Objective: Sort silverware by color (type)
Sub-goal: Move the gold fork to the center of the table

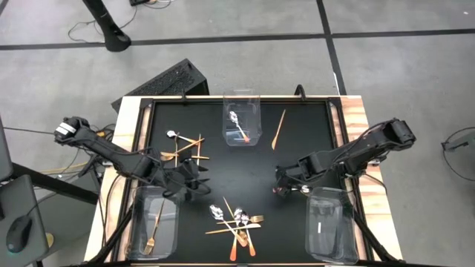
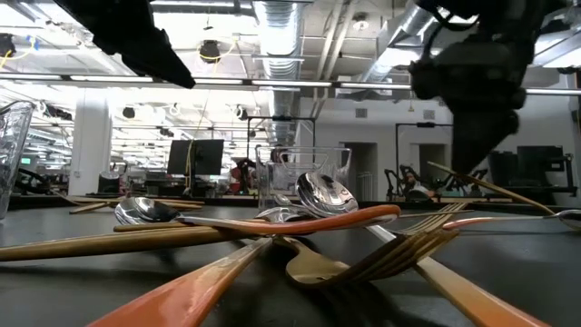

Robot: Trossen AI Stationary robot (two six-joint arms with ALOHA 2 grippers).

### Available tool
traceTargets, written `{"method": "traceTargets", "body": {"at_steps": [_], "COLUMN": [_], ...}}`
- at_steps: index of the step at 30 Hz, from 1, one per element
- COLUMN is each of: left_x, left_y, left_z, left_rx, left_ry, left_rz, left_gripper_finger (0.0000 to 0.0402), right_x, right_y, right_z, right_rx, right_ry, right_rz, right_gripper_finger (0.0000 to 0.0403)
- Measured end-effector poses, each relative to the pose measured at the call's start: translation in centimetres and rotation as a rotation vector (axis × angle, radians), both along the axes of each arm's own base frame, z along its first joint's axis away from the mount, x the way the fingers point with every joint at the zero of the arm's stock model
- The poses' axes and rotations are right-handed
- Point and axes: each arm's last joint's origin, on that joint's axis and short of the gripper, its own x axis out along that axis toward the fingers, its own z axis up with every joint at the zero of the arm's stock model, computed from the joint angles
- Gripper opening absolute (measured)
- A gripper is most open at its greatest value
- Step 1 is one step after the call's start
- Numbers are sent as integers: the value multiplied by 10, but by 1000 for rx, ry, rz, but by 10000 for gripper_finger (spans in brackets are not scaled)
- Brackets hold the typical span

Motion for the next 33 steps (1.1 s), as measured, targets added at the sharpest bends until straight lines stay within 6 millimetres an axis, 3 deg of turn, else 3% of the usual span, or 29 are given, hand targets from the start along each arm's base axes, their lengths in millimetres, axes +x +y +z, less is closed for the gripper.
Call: {"method": "traceTargets", "body": {"at_steps": [9, 17, 25, 33], "left_x": [2, -2, -3, -2], "left_y": [-2, 2, 2, 3], "left_z": [-18, -32, -34, -31], "left_rx": [-77, -61, -67, -42], "left_ry": [-168, -166, -174, -213], "left_rz": [-48, -2, -1, 38], "left_gripper_finger": [155, 155, 155, 155], "right_x": [-17, -16, -14, -12], "right_y": [-4, -7, -13, -13], "right_z": [-4, -3, -3, -4], "right_rx": [-9, -34, -53, -49], "right_ry": [176, 165, 158, 137], "right_rz": [-70, -63, -92, -90], "right_gripper_finger": [138, 135, 103, 96]}}
